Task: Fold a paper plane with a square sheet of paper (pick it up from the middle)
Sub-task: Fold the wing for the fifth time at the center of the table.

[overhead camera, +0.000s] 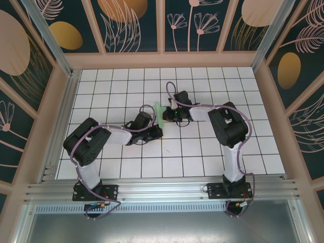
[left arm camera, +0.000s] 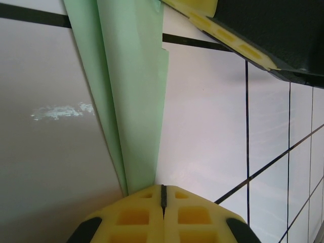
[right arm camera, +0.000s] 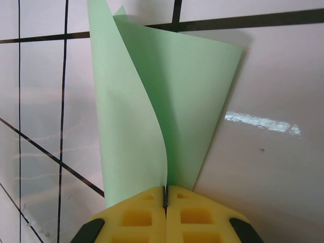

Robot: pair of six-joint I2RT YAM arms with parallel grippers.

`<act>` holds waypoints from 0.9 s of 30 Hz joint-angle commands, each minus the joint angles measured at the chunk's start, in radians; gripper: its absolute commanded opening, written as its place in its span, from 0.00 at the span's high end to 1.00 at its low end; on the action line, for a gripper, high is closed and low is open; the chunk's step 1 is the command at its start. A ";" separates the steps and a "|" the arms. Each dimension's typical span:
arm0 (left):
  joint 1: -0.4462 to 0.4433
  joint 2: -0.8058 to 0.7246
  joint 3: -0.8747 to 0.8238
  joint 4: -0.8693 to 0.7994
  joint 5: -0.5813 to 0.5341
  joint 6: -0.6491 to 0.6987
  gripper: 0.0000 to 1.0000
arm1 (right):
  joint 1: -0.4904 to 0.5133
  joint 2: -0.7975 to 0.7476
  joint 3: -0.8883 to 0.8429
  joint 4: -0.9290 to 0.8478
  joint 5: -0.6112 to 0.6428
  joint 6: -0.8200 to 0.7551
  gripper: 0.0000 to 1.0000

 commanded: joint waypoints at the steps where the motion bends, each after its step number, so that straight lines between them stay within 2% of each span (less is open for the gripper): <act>1: -0.002 0.029 -0.015 -0.061 -0.013 0.008 0.97 | -0.007 0.057 -0.011 -0.109 0.080 0.004 0.94; 15: -0.002 0.045 -0.002 -0.112 -0.034 0.000 0.99 | -0.013 -0.034 0.044 -0.139 0.085 0.001 0.79; 20: -0.002 0.046 0.000 -0.112 -0.030 0.002 0.99 | -0.013 -0.049 0.049 -0.152 0.099 -0.012 0.80; 27: -0.001 0.035 0.009 -0.115 -0.030 0.006 0.99 | -0.010 -0.039 0.048 -0.159 0.097 -0.019 0.88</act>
